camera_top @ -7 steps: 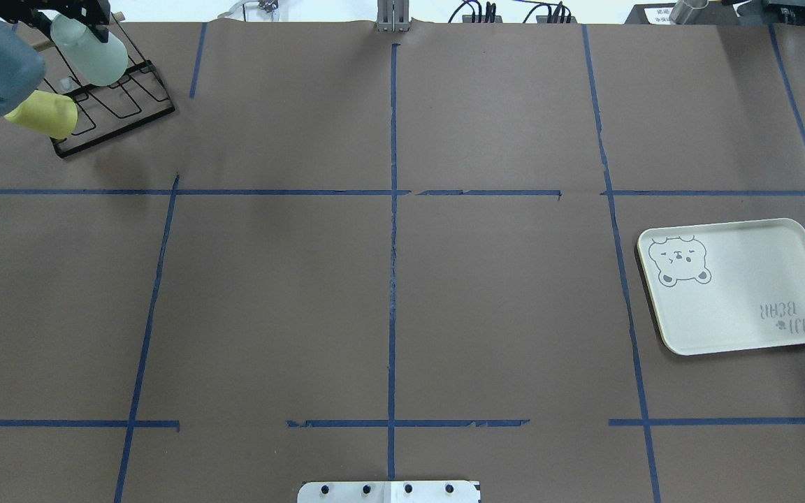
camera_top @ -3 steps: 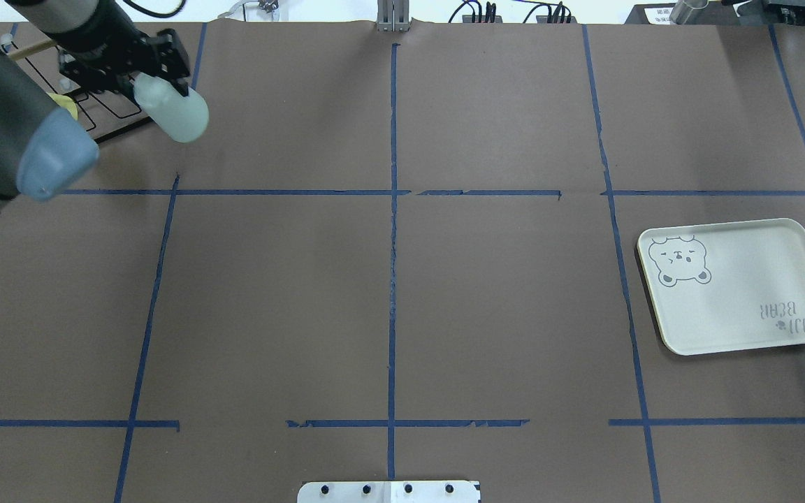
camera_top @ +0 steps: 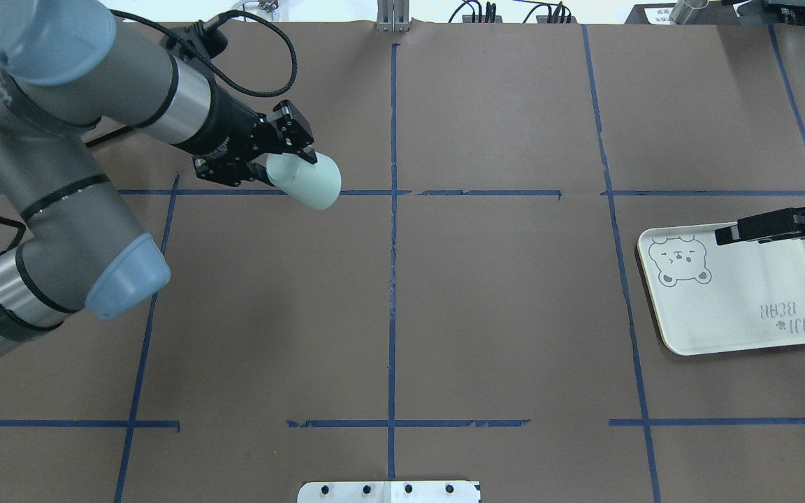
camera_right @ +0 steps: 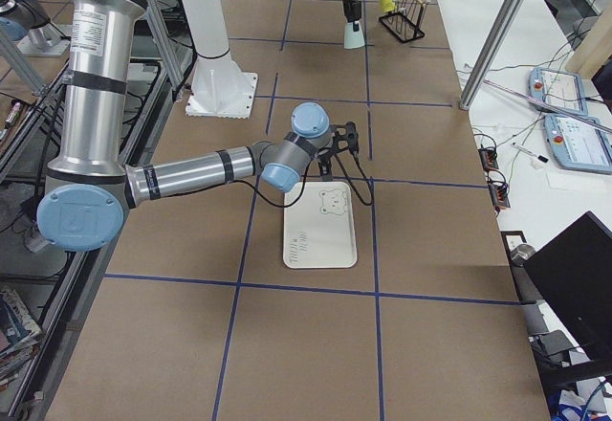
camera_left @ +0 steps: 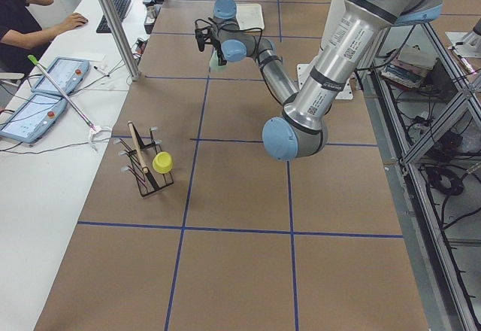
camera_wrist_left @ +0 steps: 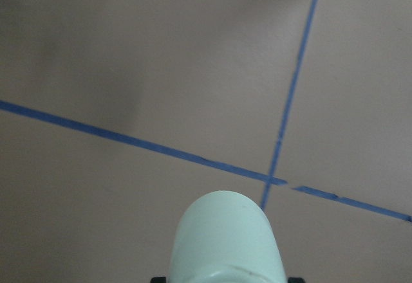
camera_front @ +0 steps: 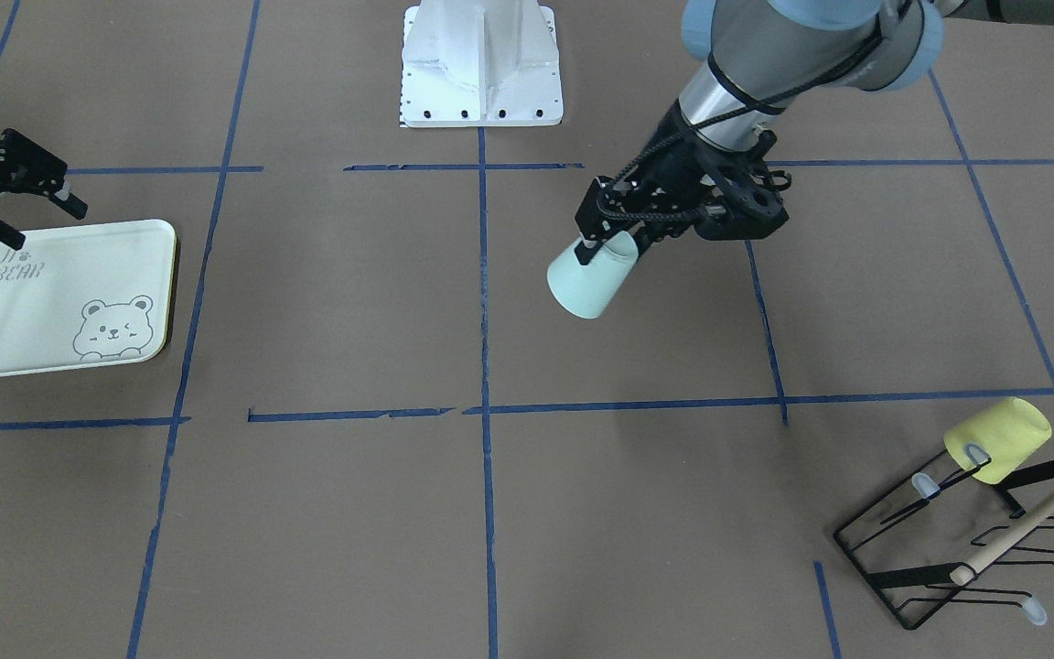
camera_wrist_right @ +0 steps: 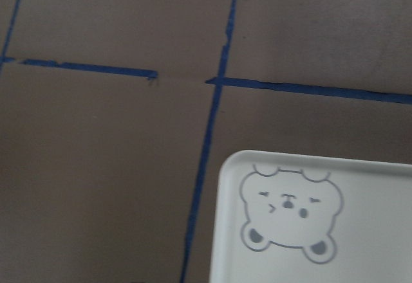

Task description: Left arm grabs green cup and hands to right arm on tray

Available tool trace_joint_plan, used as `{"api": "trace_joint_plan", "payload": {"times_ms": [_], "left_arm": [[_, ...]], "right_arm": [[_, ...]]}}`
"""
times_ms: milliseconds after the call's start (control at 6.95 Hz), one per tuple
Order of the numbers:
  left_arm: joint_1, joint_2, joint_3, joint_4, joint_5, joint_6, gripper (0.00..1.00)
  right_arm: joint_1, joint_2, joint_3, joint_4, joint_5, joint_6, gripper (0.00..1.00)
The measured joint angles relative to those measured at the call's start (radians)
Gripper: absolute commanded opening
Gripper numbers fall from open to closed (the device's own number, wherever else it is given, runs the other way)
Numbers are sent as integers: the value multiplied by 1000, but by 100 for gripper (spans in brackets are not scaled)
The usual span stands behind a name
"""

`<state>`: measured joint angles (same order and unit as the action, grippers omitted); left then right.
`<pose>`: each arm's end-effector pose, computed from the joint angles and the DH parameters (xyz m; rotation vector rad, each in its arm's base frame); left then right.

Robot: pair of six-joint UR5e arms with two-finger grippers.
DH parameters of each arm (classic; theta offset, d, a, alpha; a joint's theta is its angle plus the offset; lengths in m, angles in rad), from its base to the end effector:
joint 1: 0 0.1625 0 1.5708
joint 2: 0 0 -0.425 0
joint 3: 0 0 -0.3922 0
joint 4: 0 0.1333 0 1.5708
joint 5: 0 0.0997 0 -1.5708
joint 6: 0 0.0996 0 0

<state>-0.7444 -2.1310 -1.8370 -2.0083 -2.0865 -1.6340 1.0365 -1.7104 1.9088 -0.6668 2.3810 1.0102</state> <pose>0.3874 -0.4713 0.1652 -0.0068 1.3136 -0.3636 -0.1672 -0.4026 0.4481 0.2363 -1.2319 -0.0343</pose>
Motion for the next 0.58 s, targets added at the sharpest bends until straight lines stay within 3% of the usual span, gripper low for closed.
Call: {"api": "trace_joint_plan", "payload": {"times_ms": [288, 575], "left_arm": [[123, 30, 11, -357, 103, -237, 9], [207, 60, 46, -719, 157, -356, 9]], "right_arm": [[-74, 64, -2, 277, 3, 376, 100], [-121, 179, -4, 514, -3, 749, 100]]}}
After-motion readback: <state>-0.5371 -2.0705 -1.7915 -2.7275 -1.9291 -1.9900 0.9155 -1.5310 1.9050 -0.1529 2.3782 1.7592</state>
